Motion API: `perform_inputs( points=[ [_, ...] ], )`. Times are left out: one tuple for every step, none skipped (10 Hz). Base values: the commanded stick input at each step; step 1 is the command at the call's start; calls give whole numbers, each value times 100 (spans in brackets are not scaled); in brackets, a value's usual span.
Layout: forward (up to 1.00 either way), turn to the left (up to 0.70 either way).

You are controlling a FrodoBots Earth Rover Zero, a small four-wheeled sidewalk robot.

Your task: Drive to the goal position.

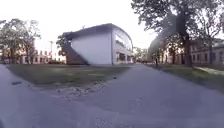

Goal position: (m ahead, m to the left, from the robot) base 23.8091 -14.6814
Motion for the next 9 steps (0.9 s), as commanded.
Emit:
perform_inputs(
  points=[
    [4,0],
    [54,0],
    [70,0],
    [70,0],
    [70,0],
    [70,0],
    [70,0],
    [70,0],
    [70,0]
  ],
)
